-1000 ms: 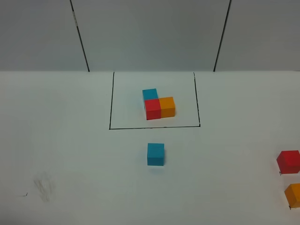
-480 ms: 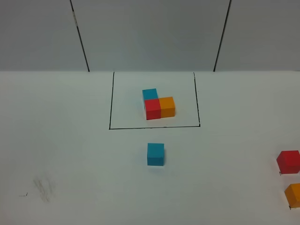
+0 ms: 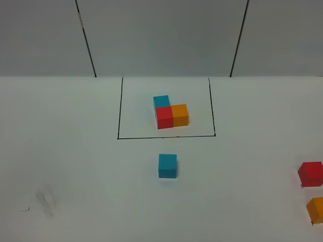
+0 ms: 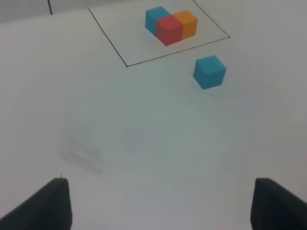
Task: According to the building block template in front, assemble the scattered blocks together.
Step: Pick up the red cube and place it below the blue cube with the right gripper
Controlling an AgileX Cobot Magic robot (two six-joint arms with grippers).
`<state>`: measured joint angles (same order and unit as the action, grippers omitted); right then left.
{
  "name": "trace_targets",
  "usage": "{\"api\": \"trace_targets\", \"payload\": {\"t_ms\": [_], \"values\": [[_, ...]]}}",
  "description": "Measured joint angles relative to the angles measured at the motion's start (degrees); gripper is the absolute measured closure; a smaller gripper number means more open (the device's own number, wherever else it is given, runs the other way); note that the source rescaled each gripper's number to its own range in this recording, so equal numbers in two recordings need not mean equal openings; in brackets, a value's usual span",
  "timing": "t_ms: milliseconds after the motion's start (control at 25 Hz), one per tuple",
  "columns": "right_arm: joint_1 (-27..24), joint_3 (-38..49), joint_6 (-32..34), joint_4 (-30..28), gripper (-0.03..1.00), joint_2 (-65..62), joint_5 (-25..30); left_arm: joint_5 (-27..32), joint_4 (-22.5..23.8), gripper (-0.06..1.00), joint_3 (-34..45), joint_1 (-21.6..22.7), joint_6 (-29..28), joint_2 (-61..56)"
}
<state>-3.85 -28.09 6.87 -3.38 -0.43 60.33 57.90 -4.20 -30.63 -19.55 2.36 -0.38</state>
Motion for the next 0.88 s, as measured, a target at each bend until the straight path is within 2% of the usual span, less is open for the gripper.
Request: {"api": "trace_targets", "payload": {"t_ms": [200, 520, 600, 880], "values": [[0.0, 0.0, 0.0, 0.0, 0.1, 0.0, 0.0, 3.48, 0.12, 0.15, 0.95, 0.02, -0.11, 0.0], [0.0, 0.0, 0.0, 0.0, 0.1, 0.0, 0.0, 3.85, -0.93, 0.15, 1.61, 0.37, -0.21, 0.0], [0.0, 0.0, 0.0, 0.0, 0.1, 0.0, 0.0, 3.85, -0.95, 0.15, 1.61, 3.06, -0.21, 0.0], [0.0, 0.0, 0.0, 0.0, 0.1, 0.0, 0.0, 3.85, -0.95, 0.15, 1.61, 17.81, -0.21, 0.0]]}}
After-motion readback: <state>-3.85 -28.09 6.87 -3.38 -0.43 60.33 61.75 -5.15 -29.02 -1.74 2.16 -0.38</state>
